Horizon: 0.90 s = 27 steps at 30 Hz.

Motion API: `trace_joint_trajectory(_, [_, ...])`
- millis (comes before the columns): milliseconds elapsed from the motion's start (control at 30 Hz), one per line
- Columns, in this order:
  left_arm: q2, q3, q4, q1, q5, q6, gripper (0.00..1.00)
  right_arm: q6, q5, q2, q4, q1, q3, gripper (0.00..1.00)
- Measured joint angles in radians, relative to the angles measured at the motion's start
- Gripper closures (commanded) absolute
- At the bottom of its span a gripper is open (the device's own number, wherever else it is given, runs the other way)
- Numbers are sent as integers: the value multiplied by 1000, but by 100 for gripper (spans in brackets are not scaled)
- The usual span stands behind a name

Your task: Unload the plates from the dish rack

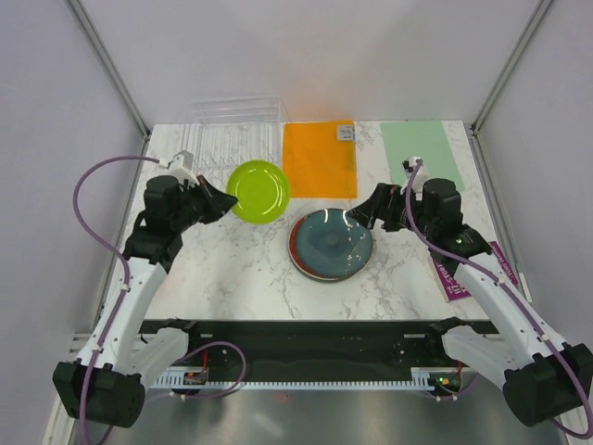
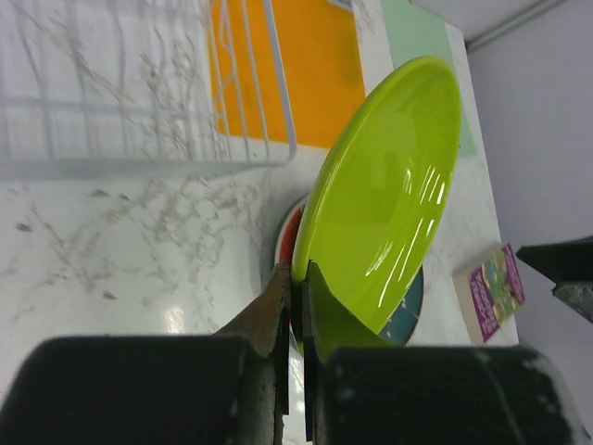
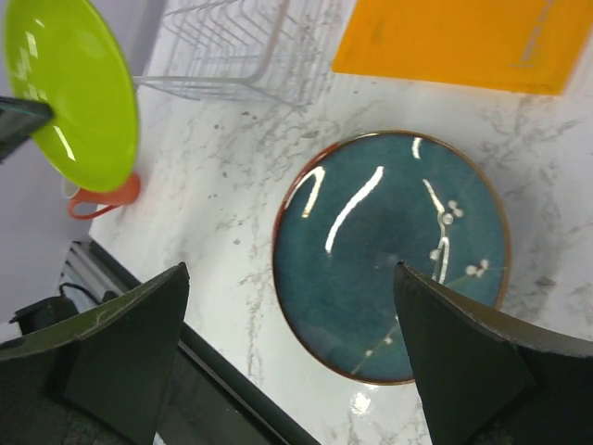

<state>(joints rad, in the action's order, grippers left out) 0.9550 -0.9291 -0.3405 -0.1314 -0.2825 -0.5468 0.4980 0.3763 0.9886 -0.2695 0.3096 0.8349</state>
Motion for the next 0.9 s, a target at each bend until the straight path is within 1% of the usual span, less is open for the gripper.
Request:
trace_joint_trajectory(67, [-23,68,17,-35,-39,-47,98,34,21,-7,49,21,-19,2])
trace_joint_trajectory(167, [-46,119,53,-102,-67,-97,98,73,34,-2,101,69,-42,2])
trace_joint_trajectory(333, [-55,142,143,-219,-81,-156,98,106,29,36,157,155,-49,2])
trace_joint_trajectory(433, [-55,147,175,-278,-61,-171,98,117,20,58,174,191,-49,2])
trace_joint_trajectory(900, [-67,220,216,-328,50,-212,98,126,-81,74,184,245,-51,2])
